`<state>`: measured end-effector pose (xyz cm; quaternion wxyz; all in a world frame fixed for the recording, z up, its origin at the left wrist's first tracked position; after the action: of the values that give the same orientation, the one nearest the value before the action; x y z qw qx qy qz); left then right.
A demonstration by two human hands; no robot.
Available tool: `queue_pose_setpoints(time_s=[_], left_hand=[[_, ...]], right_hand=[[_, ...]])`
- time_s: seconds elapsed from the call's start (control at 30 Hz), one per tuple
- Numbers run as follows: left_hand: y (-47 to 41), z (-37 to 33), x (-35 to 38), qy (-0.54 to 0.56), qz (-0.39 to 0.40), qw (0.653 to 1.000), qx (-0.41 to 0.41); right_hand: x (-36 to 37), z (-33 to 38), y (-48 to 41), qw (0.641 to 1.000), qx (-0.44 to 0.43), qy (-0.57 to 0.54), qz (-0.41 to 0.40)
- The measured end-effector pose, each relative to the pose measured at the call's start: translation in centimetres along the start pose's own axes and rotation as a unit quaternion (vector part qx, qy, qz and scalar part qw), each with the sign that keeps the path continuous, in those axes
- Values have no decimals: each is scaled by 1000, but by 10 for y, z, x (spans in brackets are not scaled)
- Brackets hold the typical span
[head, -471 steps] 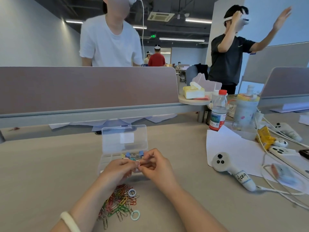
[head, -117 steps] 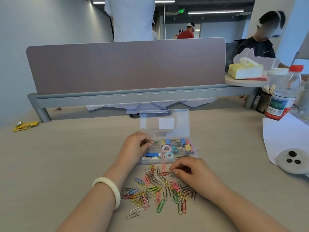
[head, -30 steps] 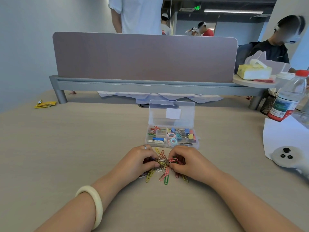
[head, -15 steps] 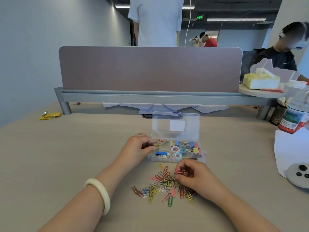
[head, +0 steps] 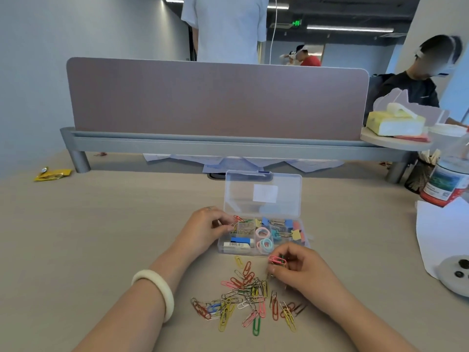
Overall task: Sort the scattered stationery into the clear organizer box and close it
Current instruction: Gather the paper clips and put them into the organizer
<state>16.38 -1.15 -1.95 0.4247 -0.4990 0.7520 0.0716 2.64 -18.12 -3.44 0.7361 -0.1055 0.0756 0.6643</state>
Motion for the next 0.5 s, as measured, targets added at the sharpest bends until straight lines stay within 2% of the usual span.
queue_pose_setpoints(time_s=[0.23, 0.4, 0.5], left_hand=[[3, 0, 0, 27, -43, 999, -10], [4, 4, -1, 41, -78, 996, -14], [4, 5, -1, 46, -84, 995, -17]], right_hand=[[-1, 27, -28, 998, -4, -4, -56], [8, 48, -79, 992, -38, 91, -82], [18, 44, -103, 987, -42, 136, -71]])
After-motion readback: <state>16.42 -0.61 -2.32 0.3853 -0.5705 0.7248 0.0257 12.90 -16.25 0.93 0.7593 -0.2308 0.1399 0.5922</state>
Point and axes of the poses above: each hand's wrist, its own y-axis away from the middle knuckle, its own x-axis out of the palm, z = x × y, the point moved 2 cm from there along -y, towards the middle knuckle, and after that the axes turned 3 degrees about -y, right-handed, at the moved point
